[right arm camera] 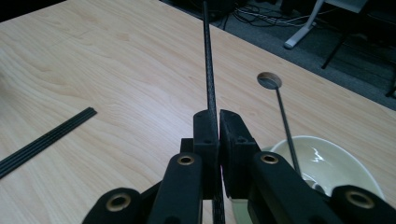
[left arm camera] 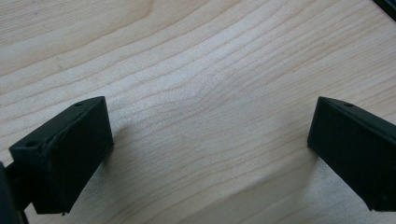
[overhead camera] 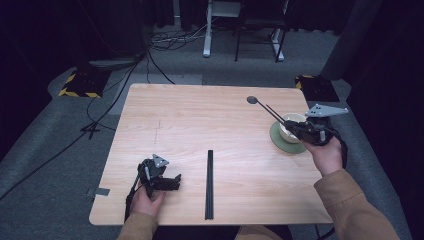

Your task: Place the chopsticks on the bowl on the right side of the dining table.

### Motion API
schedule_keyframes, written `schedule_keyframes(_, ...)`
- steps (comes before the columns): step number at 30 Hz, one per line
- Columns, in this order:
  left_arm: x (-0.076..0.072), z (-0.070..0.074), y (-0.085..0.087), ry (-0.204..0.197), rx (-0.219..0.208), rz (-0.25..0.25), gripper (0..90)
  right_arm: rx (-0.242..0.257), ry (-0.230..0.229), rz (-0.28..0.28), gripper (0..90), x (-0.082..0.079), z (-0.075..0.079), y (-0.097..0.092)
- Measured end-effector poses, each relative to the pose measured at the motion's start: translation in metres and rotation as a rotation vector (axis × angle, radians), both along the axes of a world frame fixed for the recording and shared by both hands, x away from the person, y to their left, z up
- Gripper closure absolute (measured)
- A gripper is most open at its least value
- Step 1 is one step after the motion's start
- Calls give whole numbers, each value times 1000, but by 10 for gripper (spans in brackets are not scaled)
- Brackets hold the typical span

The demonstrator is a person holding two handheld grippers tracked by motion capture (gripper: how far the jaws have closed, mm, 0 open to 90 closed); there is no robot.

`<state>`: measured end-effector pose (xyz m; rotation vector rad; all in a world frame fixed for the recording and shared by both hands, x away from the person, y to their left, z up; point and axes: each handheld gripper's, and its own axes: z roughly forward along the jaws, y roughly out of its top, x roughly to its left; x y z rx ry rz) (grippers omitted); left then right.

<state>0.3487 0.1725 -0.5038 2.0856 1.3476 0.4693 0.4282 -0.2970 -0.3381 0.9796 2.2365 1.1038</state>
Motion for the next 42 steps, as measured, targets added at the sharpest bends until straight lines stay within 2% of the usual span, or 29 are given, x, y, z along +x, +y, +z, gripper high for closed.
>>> schedule_keyframes(8, 0, 0, 0, -1, 0, 1, 3, -10, 3, -47, 857, 16, -1, -18)
schedule_keyframes(12, 0, 0, 0, -1, 1, 1, 3, -16, 2, -81, 857, 26, -8, -30)
schedule_keyframes(21, 0, 0, 0, 0, 0, 0, 3, -46, 23, -122, 857, 44, -20, -40)
schedule_keyframes(24, 0, 0, 0, 0, 0, 0, 3, -71, 52, -151, 857, 55, -29, -44)
schedule_keyframes(30, 0, 0, 0, -1, 0, 0, 3, -91, 106, -181, 857, 68, -45, -48)
schedule_keyframes(42, 0, 0, 0, 0, 0, 0, 3, -117, 147, -197, 856, 81, -66, -53)
